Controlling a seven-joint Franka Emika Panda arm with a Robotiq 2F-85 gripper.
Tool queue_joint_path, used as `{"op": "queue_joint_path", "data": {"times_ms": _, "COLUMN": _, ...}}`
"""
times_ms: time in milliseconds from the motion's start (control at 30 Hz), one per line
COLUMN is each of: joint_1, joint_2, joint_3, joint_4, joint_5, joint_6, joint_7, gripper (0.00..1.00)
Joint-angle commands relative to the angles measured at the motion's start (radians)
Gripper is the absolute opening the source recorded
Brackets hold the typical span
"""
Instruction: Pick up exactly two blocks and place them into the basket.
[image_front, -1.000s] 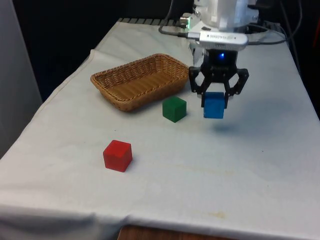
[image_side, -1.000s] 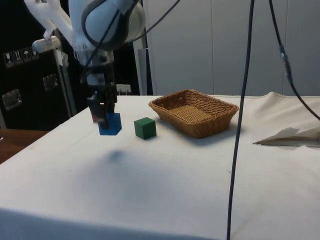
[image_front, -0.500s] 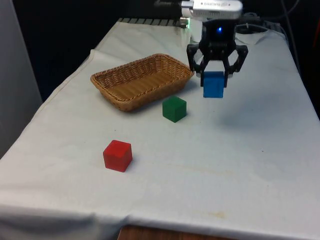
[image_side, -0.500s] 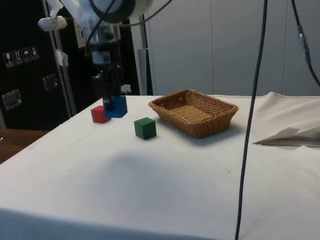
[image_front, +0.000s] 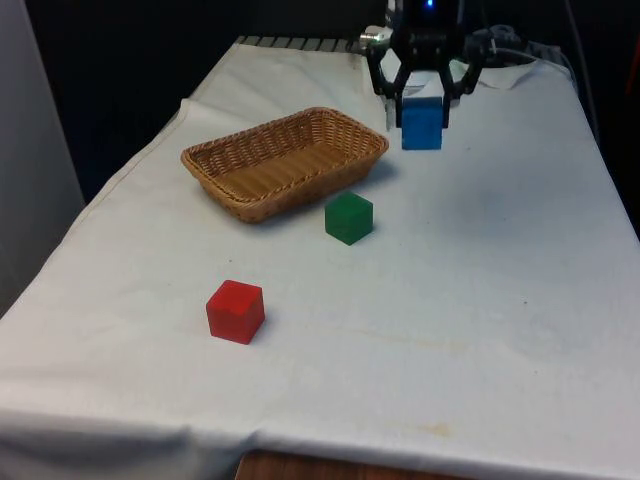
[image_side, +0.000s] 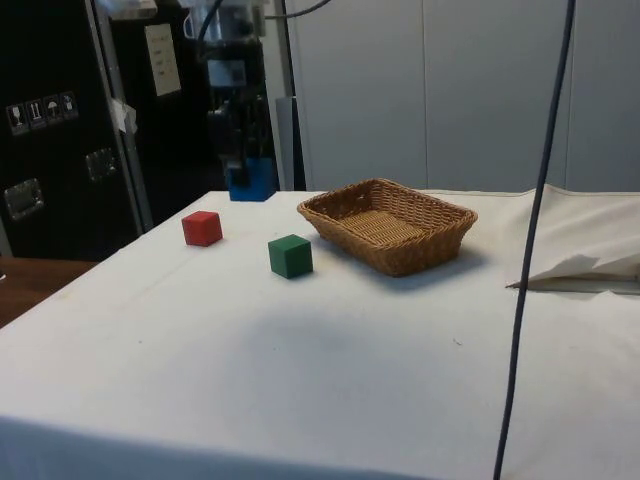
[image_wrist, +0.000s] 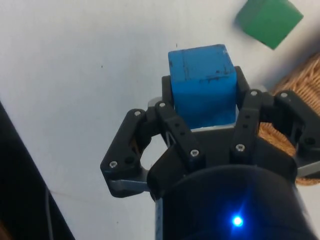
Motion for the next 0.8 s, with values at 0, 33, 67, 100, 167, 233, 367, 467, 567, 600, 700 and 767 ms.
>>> {"op": "queue_joint_path", "data": {"times_ms": 0, "joint_1": 0.001, "joint_2": -0.022, "joint_3": -0.005, "joint_4": -0.017, "joint_5": -0.012, "joint_6": 0.000, "joint_7": 0.004, "gripper": 0.01}}
{"op": "queue_joint_path", "data": {"times_ms": 33, "joint_1": 0.001, "joint_2": -0.033, "joint_3": -0.006, "joint_4": -0.027, "joint_5": -0.014, "joint_6": 0.001, "joint_7": 0.003, "gripper": 0.01}}
{"op": "queue_joint_path", "data": {"times_ms": 67, "joint_1": 0.001, "joint_2": -0.045, "joint_3": -0.007, "joint_4": -0.039, "joint_5": -0.017, "joint_6": 0.002, "joint_7": 0.002, "gripper": 0.01}}
{"op": "queue_joint_path", "data": {"times_ms": 100, "joint_1": 0.001, "joint_2": -0.056, "joint_3": -0.009, "joint_4": -0.050, "joint_5": -0.019, "joint_6": 0.003, "joint_7": 0.002, "gripper": 0.01}}
{"op": "queue_joint_path", "data": {"times_ms": 167, "joint_1": 0.000, "joint_2": -0.088, "joint_3": -0.012, "joint_4": -0.081, "joint_5": -0.028, "joint_6": 0.006, "joint_7": 0.001, "gripper": 0.01}}
{"op": "queue_joint_path", "data": {"times_ms": 233, "joint_1": 0.000, "joint_2": -0.092, "joint_3": -0.012, "joint_4": -0.086, "joint_5": -0.020, "joint_6": 0.001, "joint_7": -0.003, "gripper": 0.01}}
{"op": "queue_joint_path", "data": {"times_ms": 367, "joint_1": -0.001, "joint_2": -0.139, "joint_3": -0.022, "joint_4": -0.133, "joint_5": -0.046, "joint_6": 0.009, "joint_7": 0.000, "gripper": 0.01}}
{"op": "queue_joint_path", "data": {"times_ms": 467, "joint_1": -0.002, "joint_2": -0.180, "joint_3": -0.032, "joint_4": -0.175, "joint_5": -0.067, "joint_6": 0.012, "joint_7": 0.000, "gripper": 0.01}}
{"op": "queue_joint_path", "data": {"times_ms": 567, "joint_1": 0.000, "joint_2": -0.187, "joint_3": -0.035, "joint_4": -0.183, "joint_5": -0.062, "joint_6": 0.003, "joint_7": -0.005, "gripper": 0.01}}
{"op": "queue_joint_path", "data": {"times_ms": 600, "joint_1": -0.003, "joint_2": -0.205, "joint_3": -0.041, "joint_4": -0.203, "joint_5": -0.084, "joint_6": 0.013, "joint_7": -0.001, "gripper": 0.01}}
{"op": "queue_joint_path", "data": {"times_ms": 700, "joint_1": -0.004, "joint_2": -0.227, "joint_3": -0.052, "joint_4": -0.228, "joint_5": -0.102, "joint_6": 0.014, "joint_7": -0.003, "gripper": 0.01}}
{"op": "queue_joint_path", "data": {"times_ms": 767, "joint_1": -0.005, "joint_2": -0.247, "joint_3": -0.066, "joint_4": -0.251, "joint_5": -0.118, "joint_6": 0.015, "joint_7": -0.006, "gripper": 0.01}}
